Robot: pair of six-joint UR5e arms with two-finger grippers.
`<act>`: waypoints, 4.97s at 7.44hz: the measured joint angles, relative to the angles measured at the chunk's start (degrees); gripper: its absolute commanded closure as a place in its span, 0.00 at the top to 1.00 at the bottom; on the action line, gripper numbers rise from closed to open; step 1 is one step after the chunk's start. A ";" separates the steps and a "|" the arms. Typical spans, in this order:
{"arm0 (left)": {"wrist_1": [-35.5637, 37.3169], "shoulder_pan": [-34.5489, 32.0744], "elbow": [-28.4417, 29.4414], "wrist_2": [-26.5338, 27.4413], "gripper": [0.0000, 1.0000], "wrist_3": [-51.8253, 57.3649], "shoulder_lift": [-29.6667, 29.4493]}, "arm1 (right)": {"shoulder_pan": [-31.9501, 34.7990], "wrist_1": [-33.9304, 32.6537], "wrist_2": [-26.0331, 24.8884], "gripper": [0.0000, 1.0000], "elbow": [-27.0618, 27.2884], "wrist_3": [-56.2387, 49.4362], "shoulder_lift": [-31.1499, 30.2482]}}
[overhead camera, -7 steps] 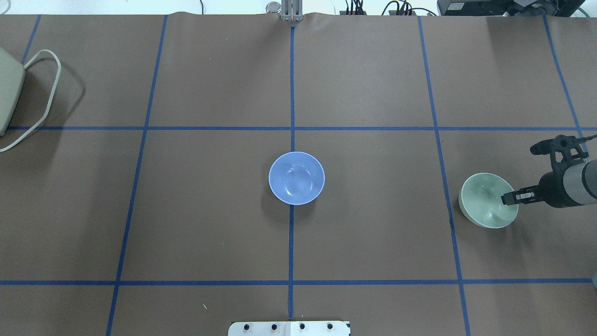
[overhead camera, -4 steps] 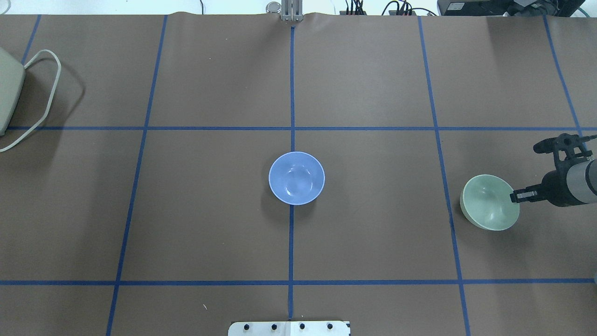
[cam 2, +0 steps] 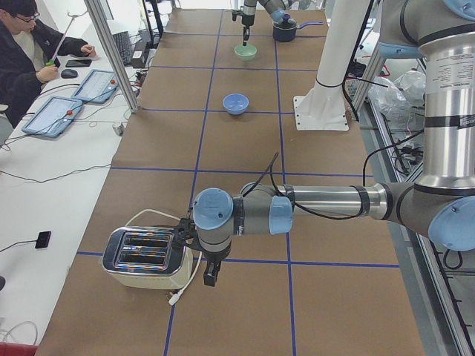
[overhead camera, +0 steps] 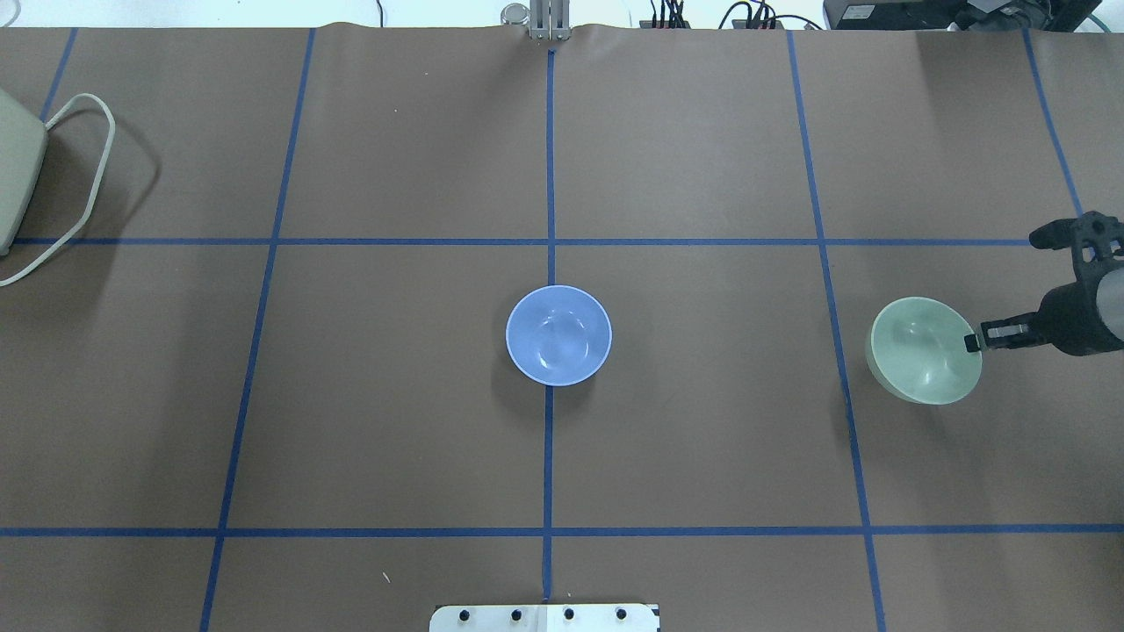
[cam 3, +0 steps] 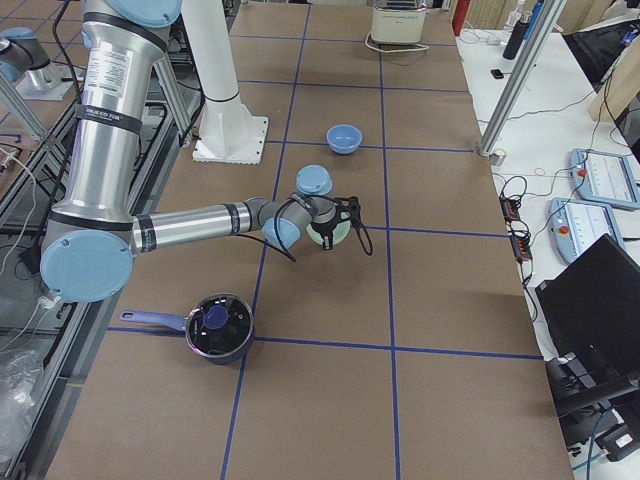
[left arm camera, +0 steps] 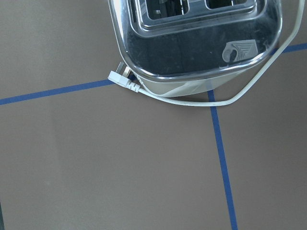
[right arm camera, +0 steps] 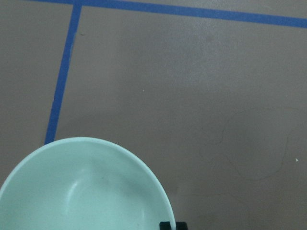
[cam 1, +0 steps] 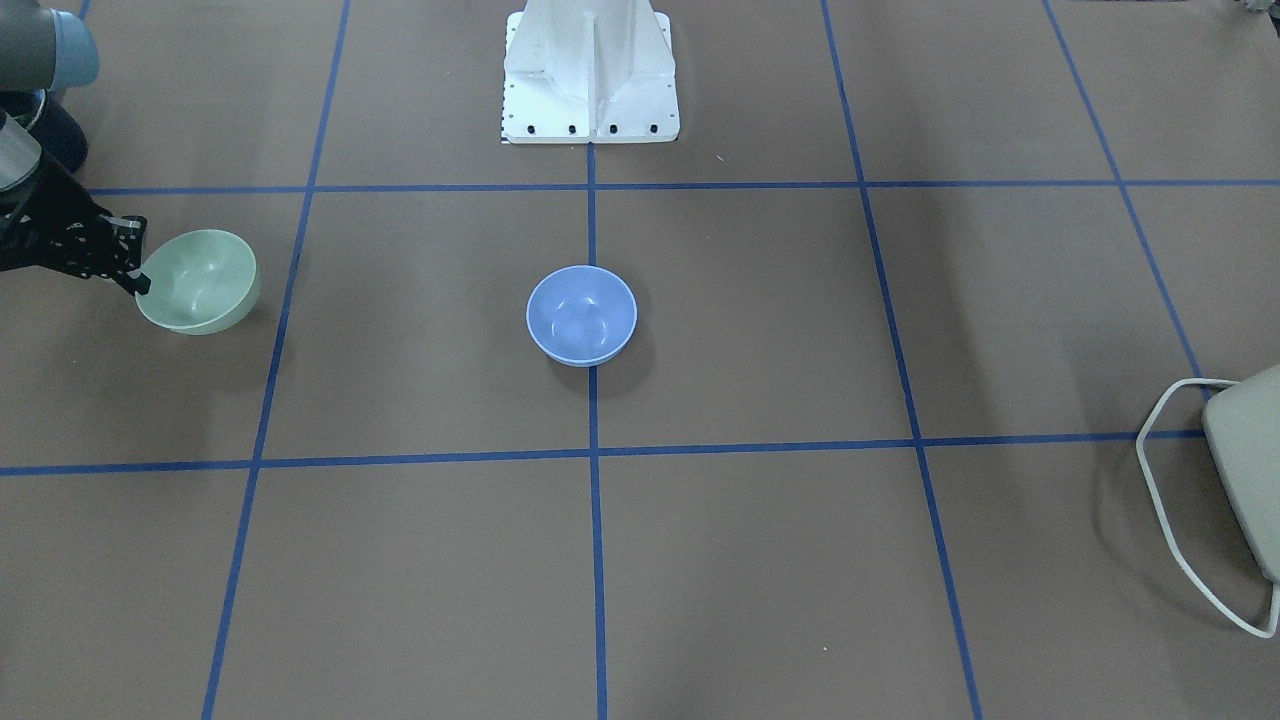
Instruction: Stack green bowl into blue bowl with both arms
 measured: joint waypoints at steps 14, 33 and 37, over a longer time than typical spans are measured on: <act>-1.96 0.42 -2.58 -1.25 0.99 -4.51 1.26 | -26.18 -40.16 -23.37 0.00 -8.48 34.01 48.26; -6.64 3.79 -2.64 -1.52 0.99 -16.45 2.28 | 21.95 -39.70 4.95 1.00 -6.61 -33.31 16.83; -6.76 3.85 -2.90 -1.61 0.99 -16.24 2.86 | 31.55 -39.30 5.47 1.00 -6.47 -40.32 3.62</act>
